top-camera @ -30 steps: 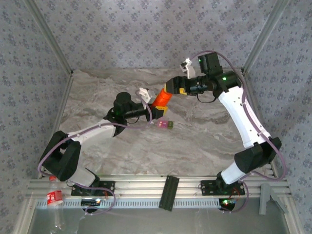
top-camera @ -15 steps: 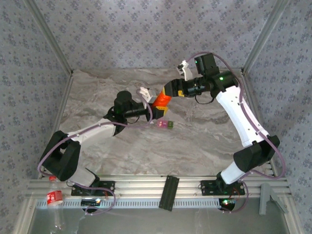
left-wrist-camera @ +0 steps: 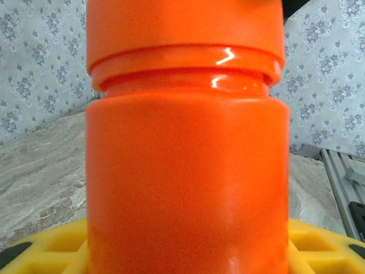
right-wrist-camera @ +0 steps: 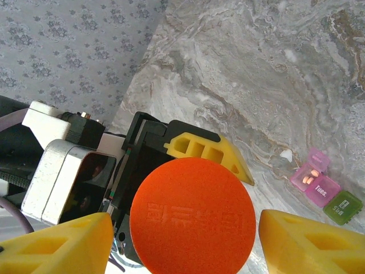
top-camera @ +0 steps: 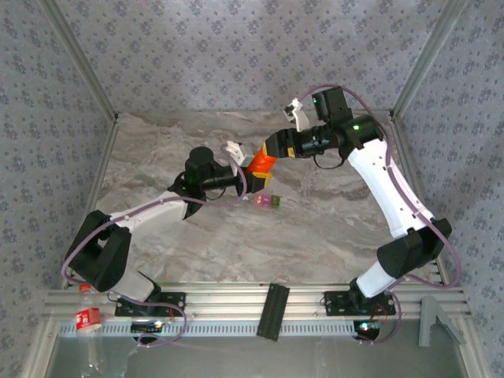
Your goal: Sort the pills into containers
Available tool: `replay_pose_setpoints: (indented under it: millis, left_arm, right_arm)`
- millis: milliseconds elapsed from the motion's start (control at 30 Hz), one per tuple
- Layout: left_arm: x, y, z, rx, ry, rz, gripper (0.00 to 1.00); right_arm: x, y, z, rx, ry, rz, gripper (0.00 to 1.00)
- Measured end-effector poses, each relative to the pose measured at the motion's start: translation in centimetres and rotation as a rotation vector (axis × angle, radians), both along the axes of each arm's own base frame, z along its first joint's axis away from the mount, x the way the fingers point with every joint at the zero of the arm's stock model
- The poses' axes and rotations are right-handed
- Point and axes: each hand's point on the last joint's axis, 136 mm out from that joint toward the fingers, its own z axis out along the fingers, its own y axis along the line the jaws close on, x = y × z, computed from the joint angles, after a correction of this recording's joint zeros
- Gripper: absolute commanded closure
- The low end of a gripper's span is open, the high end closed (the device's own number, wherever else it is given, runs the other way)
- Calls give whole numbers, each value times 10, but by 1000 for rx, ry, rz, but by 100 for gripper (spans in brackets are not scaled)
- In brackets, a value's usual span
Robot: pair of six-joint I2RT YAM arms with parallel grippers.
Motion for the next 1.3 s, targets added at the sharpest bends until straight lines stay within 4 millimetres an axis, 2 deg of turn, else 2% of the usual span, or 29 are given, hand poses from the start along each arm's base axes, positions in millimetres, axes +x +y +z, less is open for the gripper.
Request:
replay_pose_setpoints:
  millis: [133, 400, 467, 533, 767, 867, 967, 1300]
  left_arm:
    - [1, 0, -1, 2, 3, 0, 100]
    - [2, -1, -3, 5, 7, 0, 100]
    - [2, -1, -3, 4, 6, 0, 100]
    - [2, -1, -2, 4, 6, 0, 100]
    - [2, -1, -3, 5, 7, 0, 100]
    - [2, -1, -3, 5, 6, 0, 100]
    - [2, -1, -3, 5, 6, 0, 100]
    - [2, -1, -3, 5, 7, 0, 100]
  right_arm:
    - [-2, 2, 0, 0, 0, 7, 24]
    - [-1, 3, -3, -8, 5, 6, 28]
    - [0, 4, -5, -14, 7, 7, 38]
    - [1, 4, -8, -22, 8, 3, 41]
    - [1, 7, -11, -29, 12, 12, 33]
    - [1, 7, -12, -30, 15, 12, 19]
    - [0, 6, -11, -33, 16, 13, 12]
    - [4, -3, -1, -40, -2, -14, 10]
